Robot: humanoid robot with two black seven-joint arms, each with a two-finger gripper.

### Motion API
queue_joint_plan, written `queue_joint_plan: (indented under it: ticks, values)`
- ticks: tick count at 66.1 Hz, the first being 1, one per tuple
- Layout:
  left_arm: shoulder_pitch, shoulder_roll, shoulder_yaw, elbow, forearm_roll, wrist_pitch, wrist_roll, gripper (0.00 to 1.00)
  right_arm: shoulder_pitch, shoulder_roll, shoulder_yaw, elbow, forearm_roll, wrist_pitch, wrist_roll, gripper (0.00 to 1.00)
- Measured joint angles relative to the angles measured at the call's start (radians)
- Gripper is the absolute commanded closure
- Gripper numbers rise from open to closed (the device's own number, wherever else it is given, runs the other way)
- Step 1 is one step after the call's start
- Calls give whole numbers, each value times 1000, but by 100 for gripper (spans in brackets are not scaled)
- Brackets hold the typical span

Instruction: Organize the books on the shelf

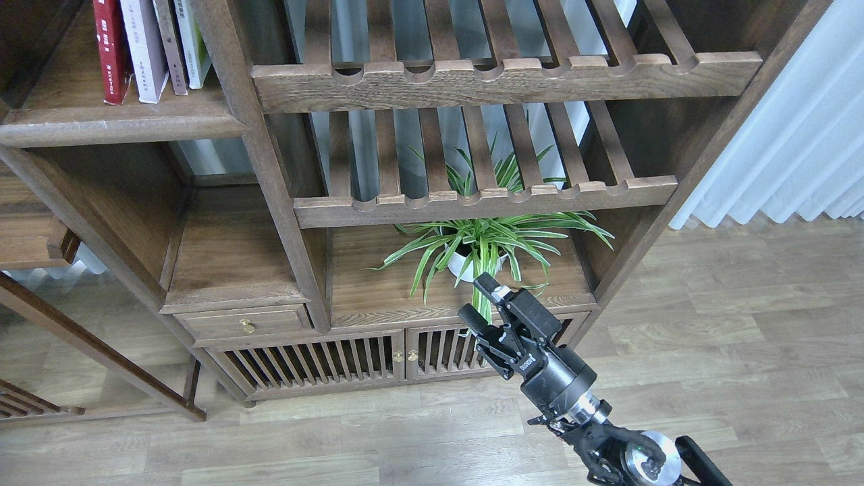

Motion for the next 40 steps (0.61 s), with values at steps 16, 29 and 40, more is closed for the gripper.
queue_joint_plan:
  ticks: [16, 29, 40]
  values:
    - [9, -1, -104, 50, 135, 0, 56, 100, -1, 0, 0, 0, 1, 3, 0, 12]
    - [10, -6, -142, 80, 241, 0, 60, 100, -2, 0, 0, 1, 2, 6, 0, 12]
    - [6, -14, -144, 88, 328, 0, 60, 100, -5, 0, 0, 5, 4, 10, 0, 12]
